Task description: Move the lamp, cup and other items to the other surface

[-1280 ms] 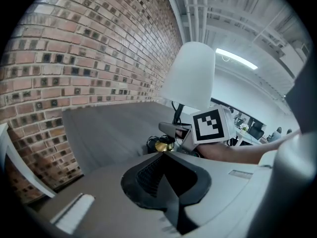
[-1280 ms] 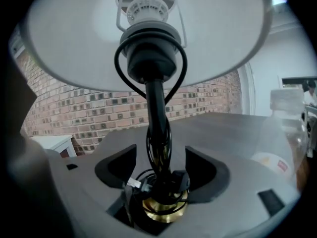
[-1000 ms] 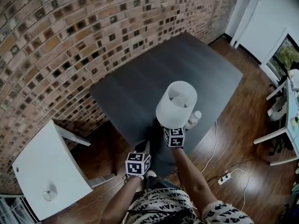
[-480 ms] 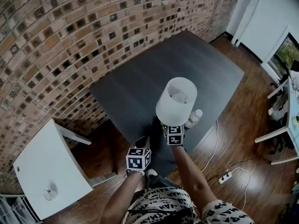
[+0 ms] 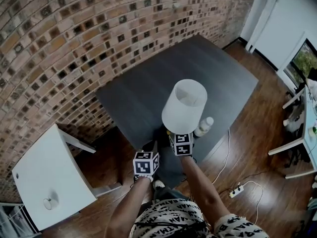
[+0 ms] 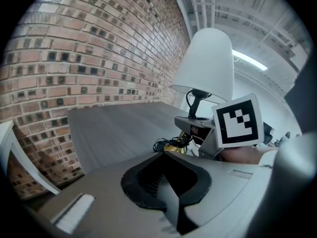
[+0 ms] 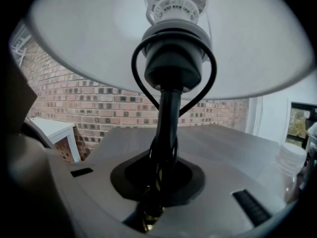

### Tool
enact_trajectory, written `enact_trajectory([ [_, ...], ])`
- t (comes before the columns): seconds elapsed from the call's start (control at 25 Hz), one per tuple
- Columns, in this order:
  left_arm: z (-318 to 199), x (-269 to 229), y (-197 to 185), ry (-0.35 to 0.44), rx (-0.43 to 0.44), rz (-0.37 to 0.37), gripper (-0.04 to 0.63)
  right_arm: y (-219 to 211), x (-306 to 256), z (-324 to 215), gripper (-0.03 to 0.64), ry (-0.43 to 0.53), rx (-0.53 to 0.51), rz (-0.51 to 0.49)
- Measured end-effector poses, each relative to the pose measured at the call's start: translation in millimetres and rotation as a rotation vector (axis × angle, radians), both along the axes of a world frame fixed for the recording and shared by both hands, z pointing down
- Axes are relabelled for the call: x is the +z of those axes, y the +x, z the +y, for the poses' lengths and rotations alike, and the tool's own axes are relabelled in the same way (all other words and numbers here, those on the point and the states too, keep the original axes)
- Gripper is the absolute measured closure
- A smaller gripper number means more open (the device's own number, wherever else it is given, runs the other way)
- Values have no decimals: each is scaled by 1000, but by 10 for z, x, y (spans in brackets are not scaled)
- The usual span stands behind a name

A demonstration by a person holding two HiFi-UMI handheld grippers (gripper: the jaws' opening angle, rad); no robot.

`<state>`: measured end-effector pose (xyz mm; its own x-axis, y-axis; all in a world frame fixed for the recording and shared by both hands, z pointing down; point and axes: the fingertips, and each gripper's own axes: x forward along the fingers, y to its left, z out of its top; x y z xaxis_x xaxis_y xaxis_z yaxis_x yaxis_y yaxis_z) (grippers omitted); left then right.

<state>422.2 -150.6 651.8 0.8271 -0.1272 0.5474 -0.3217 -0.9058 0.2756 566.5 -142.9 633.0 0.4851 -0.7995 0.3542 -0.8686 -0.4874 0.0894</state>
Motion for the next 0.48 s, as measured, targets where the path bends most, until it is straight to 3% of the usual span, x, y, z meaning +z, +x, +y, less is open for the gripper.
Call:
enact_trajectory([
  [0.24,-201,-125,-212,-3,-97,19,594,-358,-308,-206,566,29,-88,-2],
  [0.48,-348,-390,-773,35,-209,46,593,-991,-593,-452,566,36,-214,8],
])
